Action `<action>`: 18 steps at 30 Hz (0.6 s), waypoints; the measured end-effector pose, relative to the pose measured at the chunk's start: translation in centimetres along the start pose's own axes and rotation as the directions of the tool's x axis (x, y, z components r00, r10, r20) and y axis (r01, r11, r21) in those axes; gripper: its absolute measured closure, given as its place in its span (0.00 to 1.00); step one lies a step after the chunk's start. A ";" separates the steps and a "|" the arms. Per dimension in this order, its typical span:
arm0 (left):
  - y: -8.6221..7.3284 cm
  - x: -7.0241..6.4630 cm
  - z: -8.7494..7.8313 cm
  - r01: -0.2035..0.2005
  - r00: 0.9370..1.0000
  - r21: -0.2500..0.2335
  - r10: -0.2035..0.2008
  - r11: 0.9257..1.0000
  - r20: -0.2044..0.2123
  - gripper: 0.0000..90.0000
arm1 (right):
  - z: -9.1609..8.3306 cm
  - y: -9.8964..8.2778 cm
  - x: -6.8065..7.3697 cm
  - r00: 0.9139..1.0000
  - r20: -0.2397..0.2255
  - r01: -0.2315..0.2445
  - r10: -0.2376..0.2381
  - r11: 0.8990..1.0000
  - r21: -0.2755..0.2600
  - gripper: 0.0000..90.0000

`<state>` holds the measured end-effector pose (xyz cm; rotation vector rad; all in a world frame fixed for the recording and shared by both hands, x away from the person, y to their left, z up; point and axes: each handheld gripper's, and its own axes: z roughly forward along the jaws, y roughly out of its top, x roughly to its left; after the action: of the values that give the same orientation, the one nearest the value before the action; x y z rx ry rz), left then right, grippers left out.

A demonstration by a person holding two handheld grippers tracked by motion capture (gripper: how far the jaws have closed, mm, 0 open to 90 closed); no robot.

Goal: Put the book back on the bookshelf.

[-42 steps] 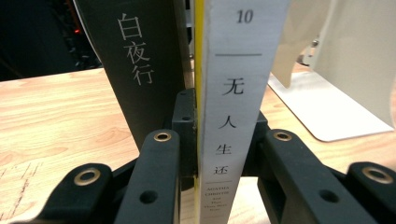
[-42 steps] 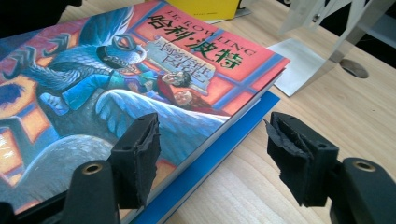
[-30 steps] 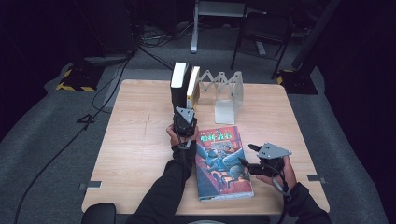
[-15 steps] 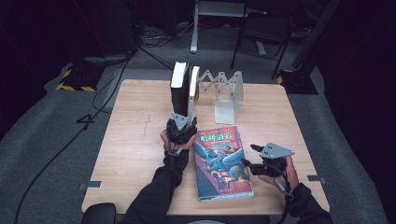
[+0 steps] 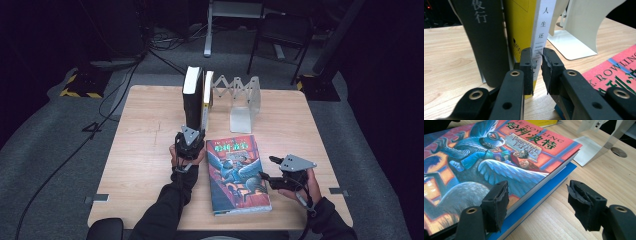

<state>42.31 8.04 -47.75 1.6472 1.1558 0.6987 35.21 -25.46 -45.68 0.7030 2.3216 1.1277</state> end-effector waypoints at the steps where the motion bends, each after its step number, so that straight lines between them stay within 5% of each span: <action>1: 0.0 -0.1 -0.1 0.003 1.000 -0.006 -0.003 1.000 0.003 0.87 | 0.0 0.0 0.0 1.000 0.001 -0.002 0.002 1.000 -0.002 0.37; 13: 0.6 -0.1 1.5 -0.045 0.999 0.022 0.045 0.999 -0.014 0.86 | 0.1 0.0 0.0 1.000 0.006 0.000 0.000 1.000 0.001 0.37; 18: 0.9 0.2 2.1 -0.019 0.999 -0.003 0.018 1.000 -0.046 0.91 | 0.1 0.0 0.0 1.000 0.006 -0.002 0.002 1.000 0.002 0.37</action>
<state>44.49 7.41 -47.64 1.6488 1.1725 0.7530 35.30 -25.42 -45.71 0.7093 2.3179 1.1227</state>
